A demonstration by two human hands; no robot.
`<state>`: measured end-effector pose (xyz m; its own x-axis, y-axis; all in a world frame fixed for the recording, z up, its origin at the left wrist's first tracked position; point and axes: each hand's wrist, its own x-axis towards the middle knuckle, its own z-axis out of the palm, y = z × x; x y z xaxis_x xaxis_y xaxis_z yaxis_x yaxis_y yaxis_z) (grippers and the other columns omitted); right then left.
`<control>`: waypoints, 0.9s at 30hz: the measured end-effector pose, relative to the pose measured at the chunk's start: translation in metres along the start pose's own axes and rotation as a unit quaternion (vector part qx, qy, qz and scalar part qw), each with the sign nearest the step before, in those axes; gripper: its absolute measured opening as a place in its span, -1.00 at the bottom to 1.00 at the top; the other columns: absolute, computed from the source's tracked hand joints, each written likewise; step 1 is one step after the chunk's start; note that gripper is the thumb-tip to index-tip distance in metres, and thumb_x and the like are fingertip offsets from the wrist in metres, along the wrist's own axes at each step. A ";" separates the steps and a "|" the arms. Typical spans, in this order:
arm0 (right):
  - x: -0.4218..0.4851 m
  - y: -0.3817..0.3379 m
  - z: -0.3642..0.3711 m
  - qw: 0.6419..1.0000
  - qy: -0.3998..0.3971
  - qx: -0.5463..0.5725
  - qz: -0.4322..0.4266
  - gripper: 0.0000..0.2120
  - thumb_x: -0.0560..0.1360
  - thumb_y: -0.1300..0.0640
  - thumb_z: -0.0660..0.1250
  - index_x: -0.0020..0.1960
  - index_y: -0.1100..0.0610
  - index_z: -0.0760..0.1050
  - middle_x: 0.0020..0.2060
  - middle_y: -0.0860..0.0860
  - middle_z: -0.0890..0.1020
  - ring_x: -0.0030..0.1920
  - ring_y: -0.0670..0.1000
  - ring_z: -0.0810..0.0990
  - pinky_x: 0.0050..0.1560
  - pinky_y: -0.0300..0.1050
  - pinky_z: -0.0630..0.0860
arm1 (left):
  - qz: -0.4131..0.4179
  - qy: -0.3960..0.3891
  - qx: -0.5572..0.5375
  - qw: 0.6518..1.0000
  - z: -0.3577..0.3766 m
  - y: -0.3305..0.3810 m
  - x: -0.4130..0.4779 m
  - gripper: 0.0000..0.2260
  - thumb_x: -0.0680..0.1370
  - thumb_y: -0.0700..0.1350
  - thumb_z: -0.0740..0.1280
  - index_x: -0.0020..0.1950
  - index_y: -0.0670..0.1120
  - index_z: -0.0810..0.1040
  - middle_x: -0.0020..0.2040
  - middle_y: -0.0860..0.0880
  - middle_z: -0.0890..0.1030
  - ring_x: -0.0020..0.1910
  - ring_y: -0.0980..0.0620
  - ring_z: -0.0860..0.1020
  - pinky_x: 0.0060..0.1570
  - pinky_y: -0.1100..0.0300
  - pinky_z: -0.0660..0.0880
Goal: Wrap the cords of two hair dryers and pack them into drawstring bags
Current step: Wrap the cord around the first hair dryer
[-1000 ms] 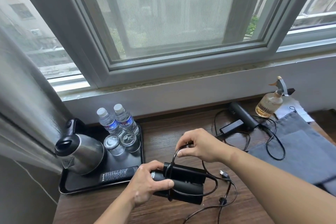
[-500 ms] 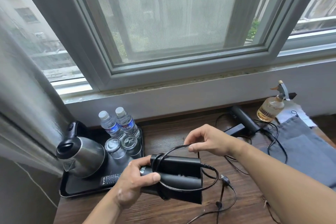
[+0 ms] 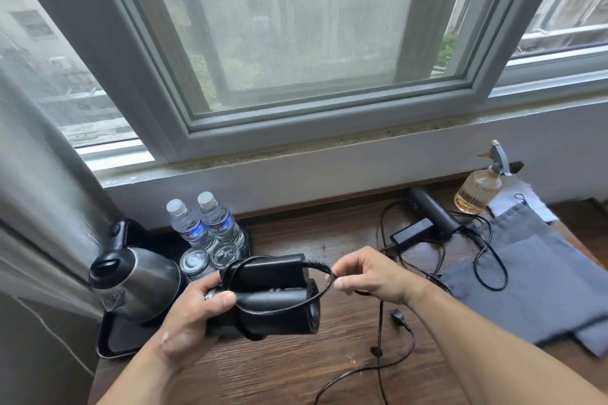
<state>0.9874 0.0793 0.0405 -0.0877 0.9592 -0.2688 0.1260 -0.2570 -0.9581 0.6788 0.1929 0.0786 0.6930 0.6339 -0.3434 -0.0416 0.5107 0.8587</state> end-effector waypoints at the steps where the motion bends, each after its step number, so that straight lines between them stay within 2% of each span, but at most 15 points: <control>1: -0.001 0.003 0.001 1.000 0.005 -0.003 0.007 -0.88 0.49 0.27 0.48 -0.07 0.07 0.72 -0.31 -0.05 0.66 -0.26 -0.05 0.55 -0.15 -0.20 0.50 | 0.000 0.002 -0.010 1.000 -0.001 -0.001 -0.001 -0.32 0.13 -0.15 0.67 0.20 -0.33 0.61 0.13 -0.50 0.60 -0.03 -0.42 0.66 -0.11 -0.39 0.60; 3: -0.004 0.012 0.001 0.999 0.012 -0.019 0.025 -0.92 0.49 0.26 0.48 -0.03 0.15 0.72 -0.33 -0.02 0.64 -0.28 -0.02 0.53 -0.16 -0.18 0.50 | 0.006 0.011 -0.034 0.999 -0.002 -0.002 -0.002 -0.25 0.11 -0.07 0.71 0.23 -0.30 0.60 0.14 -0.47 0.61 -0.01 -0.43 0.65 -0.04 -0.48 0.54; 5: -0.009 0.026 -0.001 0.997 0.013 -0.062 0.039 -0.92 0.50 0.22 0.48 -0.02 0.16 0.72 -0.32 0.01 0.65 -0.28 -0.03 0.54 -0.15 -0.13 0.50 | 0.019 0.038 -0.052 0.998 -0.003 0.000 -0.003 -0.31 0.15 -0.05 0.68 0.21 -0.26 0.62 0.12 -0.41 0.65 -0.01 -0.39 0.66 -0.04 -0.38 0.58; 8: -0.026 0.049 -0.001 0.994 0.047 -0.079 0.062 -0.92 0.51 0.18 0.48 -0.02 0.08 0.74 -0.26 0.06 0.71 -0.26 -0.08 0.59 -0.12 -0.16 0.53 | 0.042 0.127 -0.083 0.988 -0.017 0.000 0.000 -0.72 0.42 -0.09 0.44 0.09 -0.14 0.70 0.03 -0.28 0.70 -0.12 -0.25 0.69 -0.22 -0.07 0.63; 9: -0.032 0.056 0.000 0.993 0.070 -0.065 0.066 -0.89 0.51 0.20 0.48 -0.01 0.05 0.74 -0.23 0.05 0.73 -0.24 -0.08 0.60 -0.11 -0.19 0.53 | 0.043 0.155 -0.092 0.983 -0.023 0.000 0.002 -0.76 0.44 -0.07 0.41 0.07 -0.09 0.70 0.03 -0.25 0.69 -0.13 -0.23 0.68 -0.25 -0.02 0.61; 10: -0.038 0.061 0.002 0.992 0.093 -0.046 0.067 -0.86 0.51 0.21 0.48 -0.01 0.02 0.74 -0.20 0.04 0.75 -0.21 -0.09 0.62 -0.10 -0.23 0.53 | 0.041 0.176 -0.098 0.979 -0.030 -0.001 0.004 -0.70 0.40 -0.01 0.47 0.10 -0.07 0.68 0.06 -0.25 0.68 -0.09 -0.24 0.67 -0.22 -0.02 0.58; 12: -0.046 0.066 0.010 0.989 0.128 -0.016 0.068 -0.79 0.51 0.23 0.47 0.00 -0.06 0.74 -0.13 0.07 0.76 -0.15 -0.07 0.64 -0.06 -0.28 0.54 | 0.029 0.210 -0.094 0.973 -0.039 -0.004 0.006 -0.40 0.22 0.08 0.64 0.20 -0.05 0.61 0.12 -0.26 0.65 0.01 -0.28 0.62 -0.16 -0.04 0.54; 13: -0.047 0.067 0.014 0.988 0.136 -0.015 0.066 -0.77 0.51 0.23 0.47 0.00 -0.10 0.73 -0.14 0.08 0.76 -0.15 -0.08 0.64 -0.06 -0.29 0.53 | 0.029 0.225 -0.094 0.969 -0.042 -0.007 0.007 -0.35 0.19 0.09 0.65 0.22 -0.05 0.59 0.11 -0.25 0.65 0.01 -0.28 0.61 -0.18 -0.03 0.53; 14: -0.048 0.066 0.019 0.988 0.137 -0.023 0.065 -0.75 0.51 0.23 0.47 0.00 -0.13 0.72 -0.18 0.07 0.76 -0.18 -0.12 0.63 -0.07 -0.30 0.53 | 0.029 0.243 -0.092 0.965 -0.043 -0.010 0.009 -0.40 0.22 0.08 0.63 0.20 -0.05 0.59 0.09 -0.24 0.65 -0.02 -0.26 0.62 -0.20 -0.01 0.53; 16: -0.048 0.061 0.028 0.989 0.118 -0.061 0.066 -0.73 0.51 0.22 0.48 0.02 -0.17 0.70 -0.24 -0.09 0.75 -0.21 -0.24 0.62 -0.07 -0.33 0.50 | 0.033 0.274 -0.085 0.957 -0.043 -0.017 0.012 -0.61 0.34 0.02 0.58 0.11 -0.03 0.62 0.03 -0.20 0.67 -0.10 -0.20 0.64 -0.23 0.02 0.53; 17: -0.049 0.059 0.033 0.989 0.108 -0.076 0.067 -0.72 0.51 0.21 0.48 0.02 -0.19 0.69 -0.20 -0.18 0.75 -0.17 -0.28 0.63 -0.03 -0.34 0.50 | 0.035 0.291 -0.081 0.953 -0.042 -0.020 0.014 -0.73 0.41 -0.01 0.55 0.06 -0.02 0.63 0.00 -0.18 0.67 -0.12 -0.17 0.64 -0.22 0.02 0.53; 19: -0.050 0.054 0.041 0.989 0.090 -0.100 0.067 -0.69 0.51 0.17 0.49 0.00 -0.27 0.70 -0.10 -0.23 0.74 -0.06 -0.26 0.67 0.06 -0.31 0.52 | 0.035 0.315 -0.070 0.946 -0.037 -0.025 0.017 -0.89 0.52 -0.06 0.47 0.02 -0.01 0.64 -0.04 -0.15 0.68 -0.13 -0.13 0.64 -0.19 0.02 0.54; 23: -0.052 0.041 0.054 0.987 0.044 -0.144 0.047 -0.68 0.51 0.10 0.48 0.04 -0.36 0.66 -0.08 -0.20 0.75 -0.02 -0.13 0.72 0.05 -0.20 0.59 | 0.039 0.358 -0.038 0.932 -0.030 -0.030 0.022 -0.91 0.52 -0.13 0.48 0.01 -0.07 0.67 -0.09 -0.14 0.69 -0.16 -0.13 0.65 -0.10 -0.05 0.54; 25: -0.052 0.030 0.059 0.984 0.019 -0.178 0.017 -0.72 0.52 0.08 0.47 0.06 -0.31 0.67 -0.13 -0.36 0.70 -0.06 -0.24 0.69 -0.03 -0.33 0.54 | 0.042 0.370 -0.023 0.928 -0.028 -0.033 0.024 -0.86 0.51 -0.15 0.50 0.04 -0.11 0.67 -0.09 -0.14 0.69 -0.19 -0.09 0.66 -0.10 -0.03 0.59; 27: -0.051 0.018 0.064 0.975 -0.007 -0.223 -0.014 -0.76 0.53 0.06 0.44 0.14 -0.21 0.67 -0.21 -0.47 0.62 -0.12 -0.33 0.62 -0.09 -0.46 0.40 | 0.054 0.380 0.005 0.924 -0.027 -0.036 0.027 -0.86 0.49 -0.20 0.53 0.02 -0.15 0.68 -0.10 -0.14 0.71 -0.24 0.00 0.69 -0.17 0.10 0.65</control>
<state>0.9308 0.0186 0.0309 -0.1094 0.9627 -0.2475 0.5406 -0.1514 -0.8276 0.6795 0.2073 0.0287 -0.0193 0.9070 -0.4207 -0.0715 0.4184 0.9054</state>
